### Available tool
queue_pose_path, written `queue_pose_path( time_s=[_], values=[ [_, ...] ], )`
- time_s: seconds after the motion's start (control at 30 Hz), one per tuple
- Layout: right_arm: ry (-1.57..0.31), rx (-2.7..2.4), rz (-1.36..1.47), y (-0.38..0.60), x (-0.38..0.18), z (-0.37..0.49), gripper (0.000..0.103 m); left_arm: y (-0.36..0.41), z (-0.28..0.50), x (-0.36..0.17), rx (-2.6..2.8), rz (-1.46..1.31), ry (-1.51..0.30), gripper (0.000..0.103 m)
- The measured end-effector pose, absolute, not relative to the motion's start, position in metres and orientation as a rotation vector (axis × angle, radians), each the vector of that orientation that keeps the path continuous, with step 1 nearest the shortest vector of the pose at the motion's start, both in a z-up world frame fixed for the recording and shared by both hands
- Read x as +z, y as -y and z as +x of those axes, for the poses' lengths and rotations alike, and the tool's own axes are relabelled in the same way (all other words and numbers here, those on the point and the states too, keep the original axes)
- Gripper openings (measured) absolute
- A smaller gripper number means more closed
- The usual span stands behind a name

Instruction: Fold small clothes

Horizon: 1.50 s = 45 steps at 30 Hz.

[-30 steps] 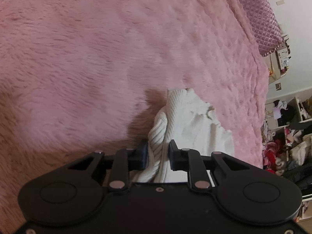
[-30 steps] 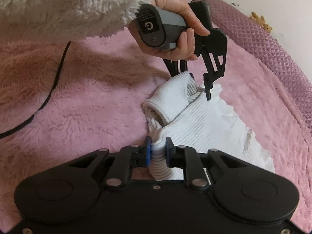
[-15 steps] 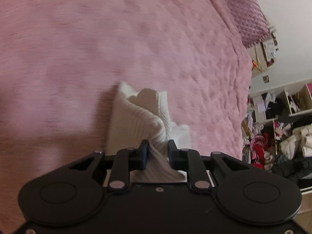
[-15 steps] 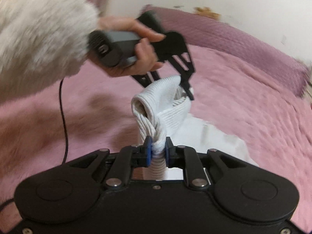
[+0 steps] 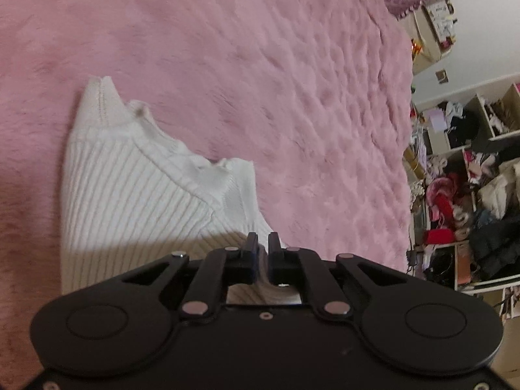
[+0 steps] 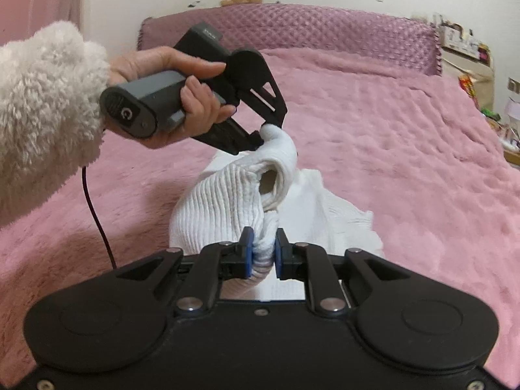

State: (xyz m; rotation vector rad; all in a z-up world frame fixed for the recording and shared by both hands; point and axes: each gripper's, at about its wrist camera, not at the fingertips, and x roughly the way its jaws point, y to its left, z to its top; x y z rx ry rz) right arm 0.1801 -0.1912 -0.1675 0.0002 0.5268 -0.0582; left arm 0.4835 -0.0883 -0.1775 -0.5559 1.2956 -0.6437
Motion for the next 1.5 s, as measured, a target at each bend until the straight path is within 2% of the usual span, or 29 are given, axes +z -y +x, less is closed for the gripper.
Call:
queue_pose_path(
  time_s=[0.23,0.5,0.7,0.83,1.0,1.07,1.23,1.43,1.5],
  values=[
    [-0.556,-0.138,0.069,0.222,-0.176,0.176,0.012,0.134,0.485,-0.182,-0.698,-0.53,-1.3,0.002],
    [-0.622,-0.181,0.136,0.244,-0.197,0.183,0.012,0.181,0.485,-0.212,-0.723,-0.517,-1.35,0.0],
    [-0.664,-0.197,0.196,0.253,-0.212,0.179,0.014,0.181,0.48,-0.203,-0.773,-0.502,-1.308,0.0],
    [-0.61,-0.204,0.282,0.269,-0.198,0.17,0.041,0.145,0.47,-0.169,-0.761,-0.43,-1.21,0.001],
    [-0.531,-0.104,0.42,0.317,-0.176,0.184,0.043,0.09,0.437,-0.148,-0.664,-0.292,-1.128,0.002],
    [-0.508,-0.067,0.446,0.333,-0.175,0.201,0.043,0.075,0.418,-0.15,-0.649,-0.255,-1.114,0.009],
    [-0.609,0.034,0.465,0.358,-0.189,0.265,0.043,0.062,0.374,-0.165,-0.587,-0.18,-1.076,0.018],
    [-0.722,0.094,0.577,0.36,-0.217,0.304,0.043,0.056,0.35,-0.178,-0.561,-0.227,-1.046,0.023],
    [-0.739,0.101,0.61,0.357,-0.222,0.307,0.03,0.056,0.349,-0.18,-0.558,-0.223,-1.045,0.025]
  ],
)
